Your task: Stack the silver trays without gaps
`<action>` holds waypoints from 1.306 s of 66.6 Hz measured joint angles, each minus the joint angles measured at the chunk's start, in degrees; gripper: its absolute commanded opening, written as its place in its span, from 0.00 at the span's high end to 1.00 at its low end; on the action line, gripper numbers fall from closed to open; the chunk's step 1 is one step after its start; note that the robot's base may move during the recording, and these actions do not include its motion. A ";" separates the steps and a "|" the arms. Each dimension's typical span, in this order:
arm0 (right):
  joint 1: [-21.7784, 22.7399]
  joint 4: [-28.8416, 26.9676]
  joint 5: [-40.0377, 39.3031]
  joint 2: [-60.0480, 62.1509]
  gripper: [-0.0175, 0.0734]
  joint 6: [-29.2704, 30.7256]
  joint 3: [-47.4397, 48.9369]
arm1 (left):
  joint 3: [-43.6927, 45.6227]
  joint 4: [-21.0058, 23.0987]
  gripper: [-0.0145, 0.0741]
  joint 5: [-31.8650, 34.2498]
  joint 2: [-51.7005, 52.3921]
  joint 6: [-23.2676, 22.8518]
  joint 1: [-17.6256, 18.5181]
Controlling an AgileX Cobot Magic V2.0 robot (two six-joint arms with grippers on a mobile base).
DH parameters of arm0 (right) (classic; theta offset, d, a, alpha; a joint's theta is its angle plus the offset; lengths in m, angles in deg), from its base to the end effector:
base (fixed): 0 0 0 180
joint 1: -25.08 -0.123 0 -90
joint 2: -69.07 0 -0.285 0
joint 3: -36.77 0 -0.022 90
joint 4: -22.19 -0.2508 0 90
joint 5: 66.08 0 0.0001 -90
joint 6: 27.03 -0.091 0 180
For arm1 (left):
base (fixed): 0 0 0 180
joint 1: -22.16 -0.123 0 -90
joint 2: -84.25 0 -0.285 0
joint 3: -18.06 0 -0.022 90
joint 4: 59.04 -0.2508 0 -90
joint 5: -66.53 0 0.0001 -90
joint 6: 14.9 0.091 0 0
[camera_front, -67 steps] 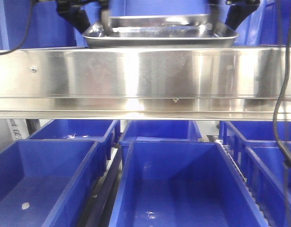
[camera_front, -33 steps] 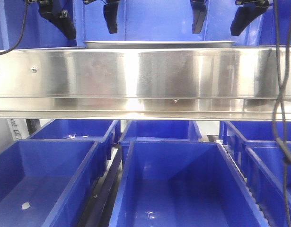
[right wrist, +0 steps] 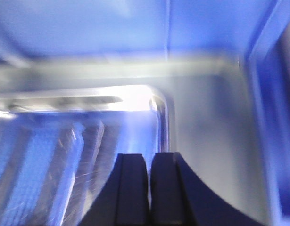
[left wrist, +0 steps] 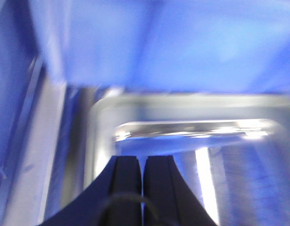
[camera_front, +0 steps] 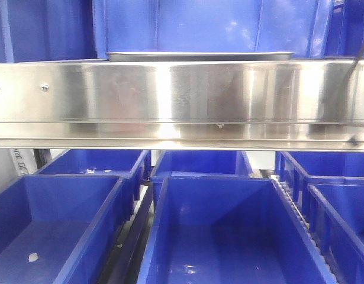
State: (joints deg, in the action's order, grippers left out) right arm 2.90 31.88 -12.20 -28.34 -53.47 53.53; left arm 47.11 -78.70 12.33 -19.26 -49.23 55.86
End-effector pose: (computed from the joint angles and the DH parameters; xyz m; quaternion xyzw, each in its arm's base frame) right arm 0.3244 0.1189 0.4052 0.0146 0.9191 0.0837 0.3848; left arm 0.3234 -0.1858 0.4357 0.0251 0.8882 -0.0995 0.4478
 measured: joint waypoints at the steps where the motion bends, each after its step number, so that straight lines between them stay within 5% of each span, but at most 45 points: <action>1: 0.00 -0.16 -0.43 0.64 0.83 0.51 -0.44 | -0.32 -0.04 0.82 0.39 0.44 0.04 0.20; 13: -1.35 -1.11 -12.88 11.04 0.83 3.96 -13.71 | -9.03 -0.27 0.82 9.31 7.26 0.14 2.99; 46: -3.23 -1.04 -47.90 41.13 0.83 8.70 -48.27 | -55.92 -1.25 0.82 51.56 38.40 0.26 3.92; 68: -3.23 -0.70 -53.89 61.85 0.83 10.05 -67.66 | -76.54 -7.56 0.82 53.56 63.06 0.26 3.92; 87: -3.23 -0.70 -52.15 72.45 0.83 10.16 -70.60 | -84.71 -9.01 0.82 51.25 80.63 0.26 3.92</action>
State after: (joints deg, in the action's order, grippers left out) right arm -0.33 31.18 -64.35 44.11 -43.30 -17.08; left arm -37.60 -87.71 63.59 61.37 -48.97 59.78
